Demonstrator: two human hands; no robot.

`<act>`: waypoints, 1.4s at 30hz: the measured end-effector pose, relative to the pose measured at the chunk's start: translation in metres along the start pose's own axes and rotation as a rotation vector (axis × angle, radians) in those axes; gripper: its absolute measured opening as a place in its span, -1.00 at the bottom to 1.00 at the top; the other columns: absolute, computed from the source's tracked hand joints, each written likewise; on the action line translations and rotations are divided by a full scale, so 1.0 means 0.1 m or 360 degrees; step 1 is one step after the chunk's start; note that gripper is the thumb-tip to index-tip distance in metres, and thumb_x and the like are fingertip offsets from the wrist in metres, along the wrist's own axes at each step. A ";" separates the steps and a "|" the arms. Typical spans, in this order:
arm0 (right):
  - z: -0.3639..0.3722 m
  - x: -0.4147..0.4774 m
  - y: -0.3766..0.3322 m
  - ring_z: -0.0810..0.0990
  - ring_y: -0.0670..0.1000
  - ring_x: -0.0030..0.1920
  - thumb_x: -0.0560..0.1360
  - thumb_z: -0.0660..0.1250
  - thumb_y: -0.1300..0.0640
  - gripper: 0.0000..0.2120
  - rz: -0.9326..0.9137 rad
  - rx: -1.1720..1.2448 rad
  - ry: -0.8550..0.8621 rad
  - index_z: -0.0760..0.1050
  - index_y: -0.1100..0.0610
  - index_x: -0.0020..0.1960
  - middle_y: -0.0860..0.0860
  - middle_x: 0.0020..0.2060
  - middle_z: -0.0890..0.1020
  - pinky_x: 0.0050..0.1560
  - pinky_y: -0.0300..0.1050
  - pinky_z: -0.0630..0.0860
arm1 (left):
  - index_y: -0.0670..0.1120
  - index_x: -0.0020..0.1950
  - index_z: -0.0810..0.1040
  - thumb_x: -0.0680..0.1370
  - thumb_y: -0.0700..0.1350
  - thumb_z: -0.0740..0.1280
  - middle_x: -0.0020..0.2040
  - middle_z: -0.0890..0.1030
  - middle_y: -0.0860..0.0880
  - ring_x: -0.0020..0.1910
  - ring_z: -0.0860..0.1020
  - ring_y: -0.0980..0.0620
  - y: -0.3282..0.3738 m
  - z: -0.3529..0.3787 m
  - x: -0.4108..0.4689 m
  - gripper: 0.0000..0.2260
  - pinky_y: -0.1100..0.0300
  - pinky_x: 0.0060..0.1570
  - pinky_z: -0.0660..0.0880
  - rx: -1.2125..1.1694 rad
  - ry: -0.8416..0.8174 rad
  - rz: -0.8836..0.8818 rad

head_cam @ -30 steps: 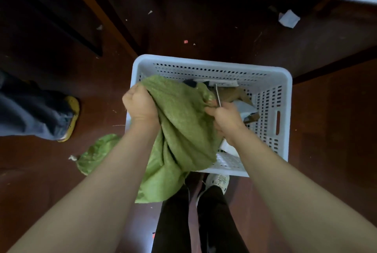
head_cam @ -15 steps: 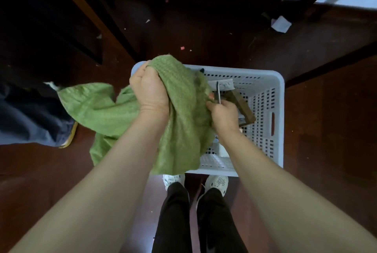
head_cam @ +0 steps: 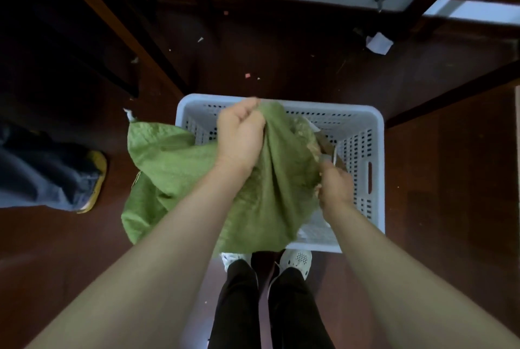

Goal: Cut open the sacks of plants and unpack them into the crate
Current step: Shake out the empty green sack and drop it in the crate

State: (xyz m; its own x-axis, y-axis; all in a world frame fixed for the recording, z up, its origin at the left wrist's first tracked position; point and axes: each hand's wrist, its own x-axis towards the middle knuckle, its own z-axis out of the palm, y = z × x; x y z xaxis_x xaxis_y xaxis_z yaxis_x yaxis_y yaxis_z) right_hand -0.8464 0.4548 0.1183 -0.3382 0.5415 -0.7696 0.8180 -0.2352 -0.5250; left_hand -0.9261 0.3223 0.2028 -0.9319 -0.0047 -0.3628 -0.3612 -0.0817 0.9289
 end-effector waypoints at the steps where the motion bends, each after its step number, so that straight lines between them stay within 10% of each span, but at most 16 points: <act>1: -0.01 0.07 -0.03 0.54 0.14 -0.20 0.39 0.26 -0.12 -0.67 -0.0026 0.0015 0.0066 0.56 0.14 -0.14 0.13 -0.11 0.64 -0.18 -0.01 0.46 | -0.26 -0.40 0.47 0.42 -0.29 0.28 -0.45 0.46 -0.09 -0.41 0.39 0.02 -0.13 -0.05 -0.02 -0.82 0.16 -0.35 0.34 0.0139 -0.0114 -0.0023; 4: 0.09 0.15 -0.24 0.61 0.18 -0.17 0.42 0.34 -0.12 -0.66 -0.0106 -0.0078 -0.0134 0.57 0.18 -0.07 0.17 -0.12 0.66 -0.23 -0.06 0.48 | -0.21 -0.35 0.55 0.46 -0.28 0.34 -0.36 0.51 -0.15 -0.33 0.43 -0.02 -0.46 -0.13 -0.25 -0.83 0.03 -0.27 0.43 0.0567 -0.0549 -0.0162; 8: 0.39 0.07 -0.34 0.57 0.16 0.06 0.23 0.56 -0.17 -0.15 0.0079 -0.0760 -0.0692 0.33 0.28 0.30 0.19 0.11 0.53 0.02 0.00 0.55 | -0.21 -0.41 0.52 0.34 -0.19 0.28 -0.45 0.44 -0.08 -0.42 0.36 0.05 -0.63 -0.11 -0.58 -0.85 0.17 -0.34 0.32 0.0714 -0.0971 -0.0474; 12: 0.45 0.05 -0.17 0.33 0.02 -0.52 0.41 0.37 0.26 -0.78 0.0027 -0.1106 -0.0737 0.31 0.17 -0.21 0.10 -0.43 0.37 -0.55 -0.28 0.30 | -0.30 -0.08 0.57 0.35 -0.15 0.29 -0.21 0.50 -0.15 -0.25 0.47 -0.02 -0.53 -0.17 -0.59 -0.74 0.20 -0.34 0.38 0.1001 -0.1365 -0.1119; 14: 0.39 0.07 -0.13 0.19 -0.03 -0.63 0.46 0.21 0.31 -0.79 0.0161 -0.0777 -0.0685 0.24 0.14 -0.28 0.05 -0.50 0.24 -0.64 -0.41 0.11 | -0.19 0.13 0.55 0.52 -0.10 0.29 0.01 0.61 -0.11 -0.03 0.60 -0.08 -0.54 -0.31 -0.48 -0.76 0.14 -0.22 0.52 0.1195 -0.1135 -0.1247; 16: 0.32 0.06 -0.15 0.09 -0.08 -0.70 0.46 0.14 0.32 -0.78 0.0250 -0.0510 -0.0666 0.22 0.11 -0.30 0.00 -0.55 0.16 -0.65 -0.42 0.06 | -0.09 0.27 0.46 0.51 -0.02 0.35 0.20 0.54 -0.10 0.19 0.53 -0.10 -0.64 -0.50 -0.29 -0.64 0.05 0.09 0.53 0.1601 -0.0682 -0.0766; 20: 0.23 0.08 -0.17 0.05 -0.09 -0.69 0.34 0.13 0.29 -0.75 0.0289 -0.0021 -0.0682 0.11 0.03 -0.35 -0.06 -0.61 0.12 -0.63 -0.38 0.02 | 0.00 0.56 -0.13 0.28 0.18 0.53 0.55 -0.03 -0.13 0.51 0.07 -0.16 -0.97 -0.69 -0.13 0.09 0.00 0.45 0.15 0.2011 -0.0854 -0.0806; 28: -0.10 0.12 -0.33 0.15 -0.09 -0.72 0.44 0.26 -0.01 -0.73 0.0393 0.0772 -0.0719 0.35 0.10 -0.36 -0.06 -0.69 0.25 -0.61 -0.39 0.02 | -0.16 0.02 0.57 0.55 -0.11 0.30 0.01 0.60 -0.15 -0.07 0.52 -0.10 -1.02 -0.74 0.02 -0.86 0.14 -0.09 0.40 0.2184 -0.0712 -0.0595; 31: -0.09 0.04 -0.51 0.40 -0.13 -0.68 0.44 0.44 0.04 -0.77 0.0085 0.0619 -0.0407 0.47 0.17 -0.14 -0.05 -0.62 0.48 -0.66 -0.36 0.27 | -0.12 0.19 0.59 0.58 -0.21 0.24 0.03 0.61 -0.13 -0.24 0.48 0.01 -0.58 -0.65 0.20 -0.77 0.16 -0.16 0.42 0.1791 -0.0132 -0.0377; 34: -0.08 0.03 -0.66 0.55 -0.08 -0.48 0.47 0.43 0.10 -0.83 -0.0298 0.0663 -0.0057 0.47 0.15 -0.17 -0.01 -0.41 0.57 -0.54 -0.27 0.43 | -0.08 -0.12 0.63 0.54 -0.19 0.30 -0.18 0.64 -0.15 -0.25 0.58 -0.14 -0.20 -0.46 0.35 -0.88 0.06 -0.15 0.56 0.0854 0.0259 -0.0215; 38: -0.09 0.09 -0.61 0.62 0.15 -0.10 0.55 0.32 0.04 -0.81 -0.0472 0.0110 0.0087 0.50 0.09 -0.20 0.04 -0.28 0.56 -0.07 0.05 0.55 | -0.15 -0.29 0.55 0.48 -0.19 0.26 -0.37 0.55 -0.13 -0.33 0.55 -0.15 -0.13 -0.36 0.37 -0.83 0.02 -0.21 0.56 0.0700 0.0291 -0.0211; 42: -0.11 0.06 -0.84 0.47 -0.01 -0.33 0.57 0.27 0.05 -0.64 -0.0839 0.0135 0.0192 0.33 0.11 -0.37 0.02 -0.42 0.44 -0.27 -0.10 0.41 | -0.01 -0.37 0.49 0.45 -0.24 0.23 -0.44 0.46 0.04 -0.42 0.41 0.07 0.02 -0.33 0.36 -0.78 0.15 -0.35 0.41 0.0509 0.0372 -0.0030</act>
State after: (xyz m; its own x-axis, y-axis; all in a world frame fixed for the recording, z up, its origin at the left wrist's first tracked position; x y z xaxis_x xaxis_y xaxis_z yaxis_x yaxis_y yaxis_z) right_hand -0.9121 0.4863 0.1614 -0.6326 0.6911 -0.3496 0.5098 0.0318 -0.8597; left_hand -0.9591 0.2895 0.1893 -0.9053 -0.2359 -0.3532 -0.4052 0.2305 0.8847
